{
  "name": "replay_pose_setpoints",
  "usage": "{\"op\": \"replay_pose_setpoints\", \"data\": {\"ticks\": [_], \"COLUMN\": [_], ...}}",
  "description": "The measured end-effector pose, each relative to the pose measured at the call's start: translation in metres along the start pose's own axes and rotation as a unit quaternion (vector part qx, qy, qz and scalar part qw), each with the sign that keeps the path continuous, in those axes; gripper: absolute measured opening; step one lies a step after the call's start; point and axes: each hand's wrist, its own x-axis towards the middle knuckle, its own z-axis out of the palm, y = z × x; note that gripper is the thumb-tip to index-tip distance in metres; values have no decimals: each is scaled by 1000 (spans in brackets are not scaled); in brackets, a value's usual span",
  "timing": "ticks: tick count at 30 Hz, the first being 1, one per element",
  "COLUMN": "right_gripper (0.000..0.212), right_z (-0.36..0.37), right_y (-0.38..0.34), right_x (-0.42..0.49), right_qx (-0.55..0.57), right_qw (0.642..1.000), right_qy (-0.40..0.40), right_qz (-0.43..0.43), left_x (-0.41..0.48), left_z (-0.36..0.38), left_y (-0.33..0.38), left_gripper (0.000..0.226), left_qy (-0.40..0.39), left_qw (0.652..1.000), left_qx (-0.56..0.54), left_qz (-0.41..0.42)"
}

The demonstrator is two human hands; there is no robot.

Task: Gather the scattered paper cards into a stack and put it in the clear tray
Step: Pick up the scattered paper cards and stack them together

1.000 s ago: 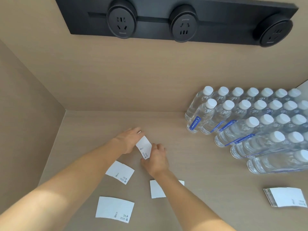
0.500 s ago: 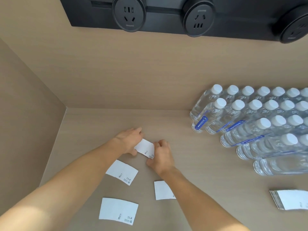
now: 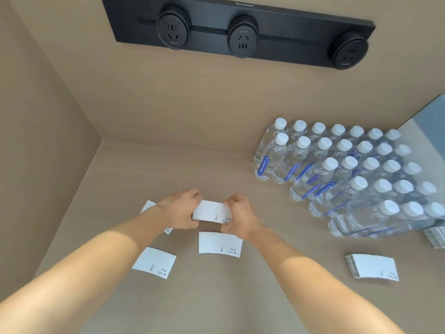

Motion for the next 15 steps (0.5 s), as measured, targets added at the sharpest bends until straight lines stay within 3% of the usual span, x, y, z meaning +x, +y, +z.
{"op": "replay_pose_setpoints", "data": {"ticks": [8,15], "right_gripper": [49,37], "right_z": [13,45], "right_y": [31,39], "right_x": [-42,-52], "right_qx": [-55,-53], "right_qw": [996,996], "right_qy": [-75,-68], "right_qz": [11,9], "left_x": [-21,-29], "left_z": [44,81], "left_y": [46,51], "left_gripper": [47,46], "left_qy": [-17,-17], "left_qw": [999,995], "left_qx": [-38,-72], "left_qz": [-31,-62]}}
